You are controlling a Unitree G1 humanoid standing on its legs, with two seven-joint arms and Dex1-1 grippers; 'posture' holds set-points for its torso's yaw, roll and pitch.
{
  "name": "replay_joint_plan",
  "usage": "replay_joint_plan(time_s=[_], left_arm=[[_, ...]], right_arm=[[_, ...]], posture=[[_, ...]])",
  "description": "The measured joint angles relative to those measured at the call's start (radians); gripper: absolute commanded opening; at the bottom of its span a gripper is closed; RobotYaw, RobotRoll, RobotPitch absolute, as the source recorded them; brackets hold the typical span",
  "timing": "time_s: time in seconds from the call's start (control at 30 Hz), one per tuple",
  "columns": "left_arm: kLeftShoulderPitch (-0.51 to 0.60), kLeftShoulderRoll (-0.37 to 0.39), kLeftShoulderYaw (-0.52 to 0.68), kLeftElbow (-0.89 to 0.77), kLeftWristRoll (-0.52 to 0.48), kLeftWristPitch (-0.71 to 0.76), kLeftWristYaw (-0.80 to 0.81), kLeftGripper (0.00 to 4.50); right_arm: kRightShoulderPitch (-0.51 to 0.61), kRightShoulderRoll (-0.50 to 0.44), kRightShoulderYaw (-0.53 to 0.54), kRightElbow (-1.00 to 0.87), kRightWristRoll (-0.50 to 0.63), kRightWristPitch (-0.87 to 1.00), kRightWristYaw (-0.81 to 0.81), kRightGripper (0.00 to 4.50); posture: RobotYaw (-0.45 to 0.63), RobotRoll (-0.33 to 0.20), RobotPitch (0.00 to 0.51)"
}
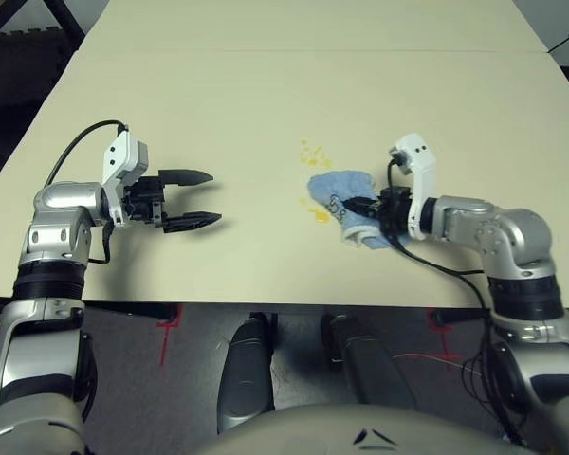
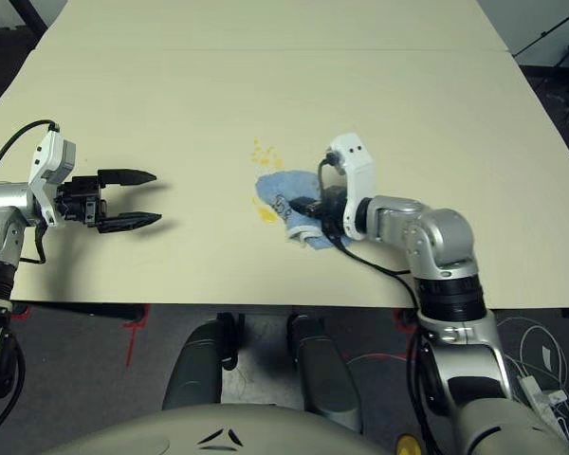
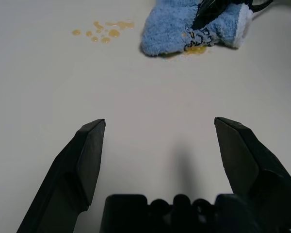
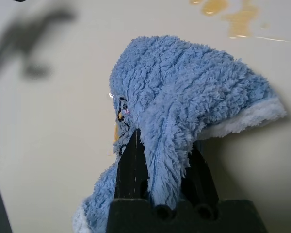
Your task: Wipe the water off the table with a rag.
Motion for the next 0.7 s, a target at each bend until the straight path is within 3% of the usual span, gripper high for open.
replay_joint_plan(time_s=[0.23, 0.37, 0.53, 0.7], left_arm=[[0.000, 0.001, 0.000, -0.001, 0.000, 0.000, 0.000, 4.50], [0.000, 0.001, 0.000, -0.001, 0.001, 0.000, 0.000, 4.50], [-0.002, 0.000, -0.006, 0.001, 0.001, -0.001, 0.000, 4.50], [-0.006, -0.003, -0.007, 0.008, 0.004, -0.008, 0.000, 4.50]], right_arm=[[-0.051, 0.108, 0.059, 0.058, -0.023, -0.019, -0.018, 0.20], [-0.058, 0.120, 0.079, 0.065, -0.026, -0.025, -0.016, 0.20], [-0.056, 0.047, 0.079, 0.058, -0.015, -0.031, 0.022, 0.20], [-0.033, -0.093, 0.071, 0.007, 0.008, -0.031, 0.074, 0.20]], posture=[[0.13, 0.000, 0.256], [0.13, 0.000, 0.256], [0.12, 0.000, 0.245], [0.10, 0.000, 0.243]])
